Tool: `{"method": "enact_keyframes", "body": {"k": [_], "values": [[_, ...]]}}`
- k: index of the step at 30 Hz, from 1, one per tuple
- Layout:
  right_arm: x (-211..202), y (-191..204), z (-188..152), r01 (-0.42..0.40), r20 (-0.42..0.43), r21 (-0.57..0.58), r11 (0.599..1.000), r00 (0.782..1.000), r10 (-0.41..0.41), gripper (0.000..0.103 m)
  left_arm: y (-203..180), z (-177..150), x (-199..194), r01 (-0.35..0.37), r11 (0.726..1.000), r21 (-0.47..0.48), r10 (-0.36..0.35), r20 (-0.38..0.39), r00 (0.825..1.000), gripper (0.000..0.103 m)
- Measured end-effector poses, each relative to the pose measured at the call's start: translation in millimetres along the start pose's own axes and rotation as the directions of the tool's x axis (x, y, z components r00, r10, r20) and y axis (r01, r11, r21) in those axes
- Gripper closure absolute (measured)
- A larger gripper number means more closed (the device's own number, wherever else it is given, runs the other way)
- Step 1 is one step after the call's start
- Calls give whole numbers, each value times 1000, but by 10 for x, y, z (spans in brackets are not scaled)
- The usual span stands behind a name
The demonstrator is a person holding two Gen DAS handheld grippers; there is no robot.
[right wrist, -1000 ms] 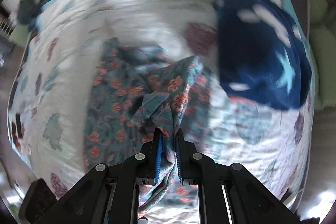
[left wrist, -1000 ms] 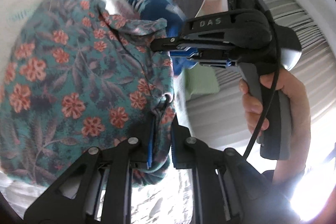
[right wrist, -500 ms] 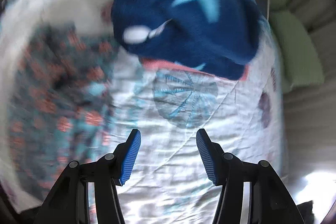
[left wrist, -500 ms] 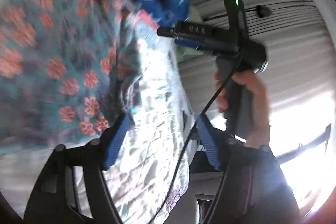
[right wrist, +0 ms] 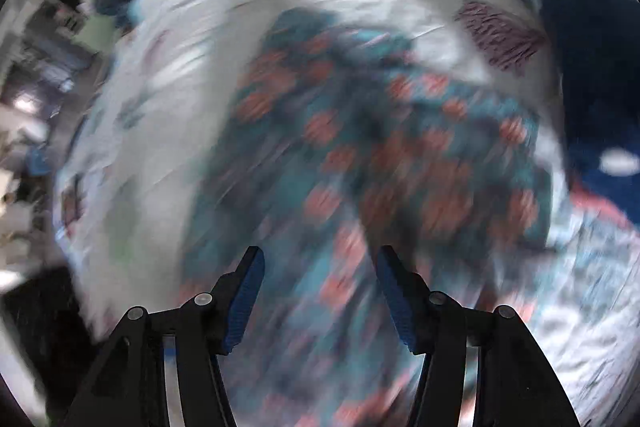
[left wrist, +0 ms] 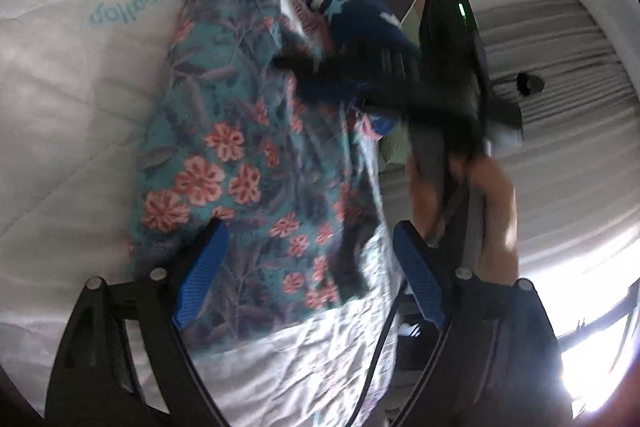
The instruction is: Fold small clothes
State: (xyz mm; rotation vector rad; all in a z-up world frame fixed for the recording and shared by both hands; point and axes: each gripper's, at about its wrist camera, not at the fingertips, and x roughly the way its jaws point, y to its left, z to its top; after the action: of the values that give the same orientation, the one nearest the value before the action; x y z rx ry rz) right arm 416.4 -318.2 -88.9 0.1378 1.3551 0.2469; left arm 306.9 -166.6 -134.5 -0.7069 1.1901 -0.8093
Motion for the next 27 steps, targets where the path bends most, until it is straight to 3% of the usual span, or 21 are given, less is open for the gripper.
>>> {"method": "enact_keyframes", "body": {"k": [2, 4, 5, 6, 9, 12, 14, 18, 22, 23, 26, 27], "values": [[-69, -258, 136, 56, 72, 111, 992, 995, -64, 52, -44, -53, 73, -20, 999, 27, 20, 3, 1000, 18], [-187, -491, 177, 235, 91, 201, 951, 962, -257, 52, -97, -71, 112, -36, 998, 45, 36, 1, 999, 18], [-260, -577, 153, 292, 87, 220, 931, 945, -316, 49, -108, -96, 103, -36, 998, 45, 36, -1, 999, 18], [-331, -629, 106, 278, 96, 235, 931, 947, -307, 49, -103, -100, 91, -32, 999, 36, 32, -4, 999, 18], [-658, -633, -200, 112, 190, 223, 968, 969, -156, 49, -35, -71, 78, -9, 1000, -1, 9, -9, 1000, 18], [-915, -441, -655, -55, 243, 118, 991, 970, 25, 47, 36, -53, 151, 5, 1000, -22, -5, -9, 1000, 18], [-961, -278, -950, -137, 231, 47, 989, 965, 122, 45, 41, -46, 167, 5, 1000, -22, -5, -8, 1000, 18], [-865, -31, -1505, -160, 191, -38, 986, 968, 164, 40, 24, -55, 137, 8, 999, -34, -9, -5, 1000, 18], [-462, -134, -1869, -26, 57, -85, 996, 998, 30, 40, 44, -41, 116, 35, 998, -57, -36, -22, 999, 18], [-412, -228, -1924, 1, 53, -75, 997, 999, 3, 43, 47, -31, 116, 42, 997, -64, -44, -28, 999, 18], [-468, -642, -2006, -105, 66, 42, 994, 993, 102, 65, 49, -13, 32, 58, 994, -89, -62, -45, 997, 18], [-533, -713, -2019, -101, 71, 64, 993, 993, 96, 65, 34, -2, -34, 51, 995, -83, -55, -39, 998, 18]]}}
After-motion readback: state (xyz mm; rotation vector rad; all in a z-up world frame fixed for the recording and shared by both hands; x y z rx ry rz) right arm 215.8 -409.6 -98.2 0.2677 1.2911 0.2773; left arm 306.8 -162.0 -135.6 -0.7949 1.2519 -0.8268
